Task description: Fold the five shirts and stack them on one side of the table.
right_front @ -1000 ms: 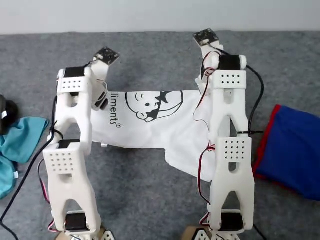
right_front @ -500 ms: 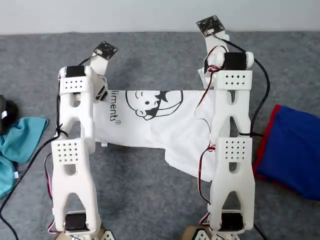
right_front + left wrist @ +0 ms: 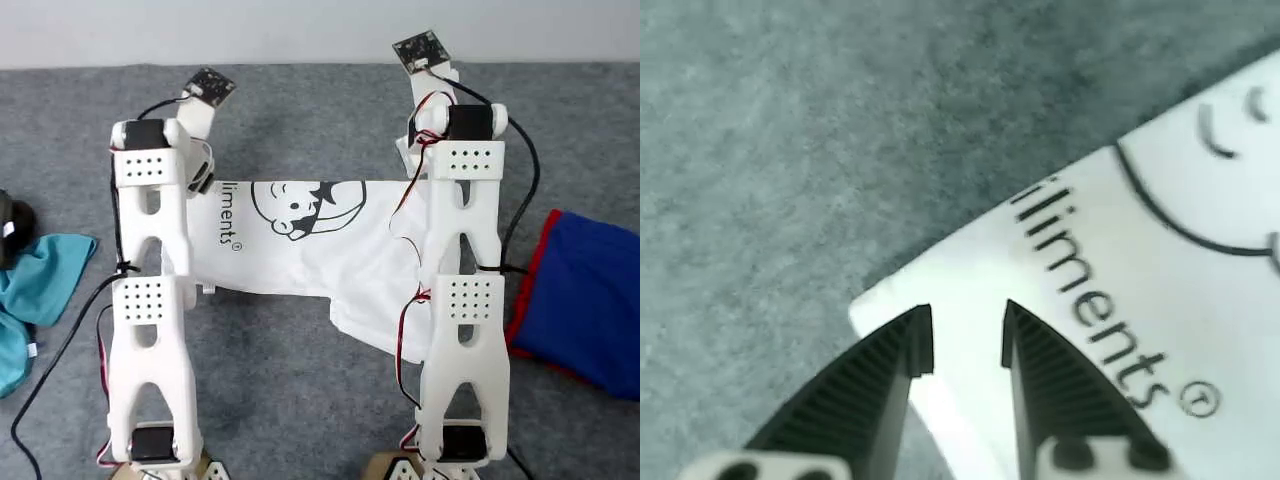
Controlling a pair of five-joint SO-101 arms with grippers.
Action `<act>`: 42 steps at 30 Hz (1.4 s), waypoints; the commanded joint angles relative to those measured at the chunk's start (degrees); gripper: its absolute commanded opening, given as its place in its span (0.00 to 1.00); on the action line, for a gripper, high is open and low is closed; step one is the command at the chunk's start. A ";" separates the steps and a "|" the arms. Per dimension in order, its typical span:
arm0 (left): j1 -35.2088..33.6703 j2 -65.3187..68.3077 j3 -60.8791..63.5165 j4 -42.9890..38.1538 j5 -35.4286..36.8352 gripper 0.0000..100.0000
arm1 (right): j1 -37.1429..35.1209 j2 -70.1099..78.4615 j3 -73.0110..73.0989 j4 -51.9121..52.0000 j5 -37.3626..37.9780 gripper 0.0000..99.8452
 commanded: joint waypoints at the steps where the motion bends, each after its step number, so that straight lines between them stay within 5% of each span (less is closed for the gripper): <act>1: 0.62 -1.05 -0.92 2.37 0.35 0.11 | 0.22 -5.14 -2.37 2.33 -0.53 0.12; 13: 2.02 -0.53 9.71 1.76 0.35 0.11 | 0.57 -4.62 -2.02 2.42 -0.62 0.12; 25: -1.93 -0.62 9.80 -12.40 0.35 0.11 | 0.57 -4.53 -2.02 2.42 -0.62 0.12; 33: 0.97 -5.19 -0.57 2.29 0.44 0.03 | 0.57 -4.53 -2.02 2.42 -0.62 0.12; 42: 3.34 -17.76 9.80 2.29 5.54 0.01 | 0.40 -4.62 -2.02 2.42 -0.62 0.12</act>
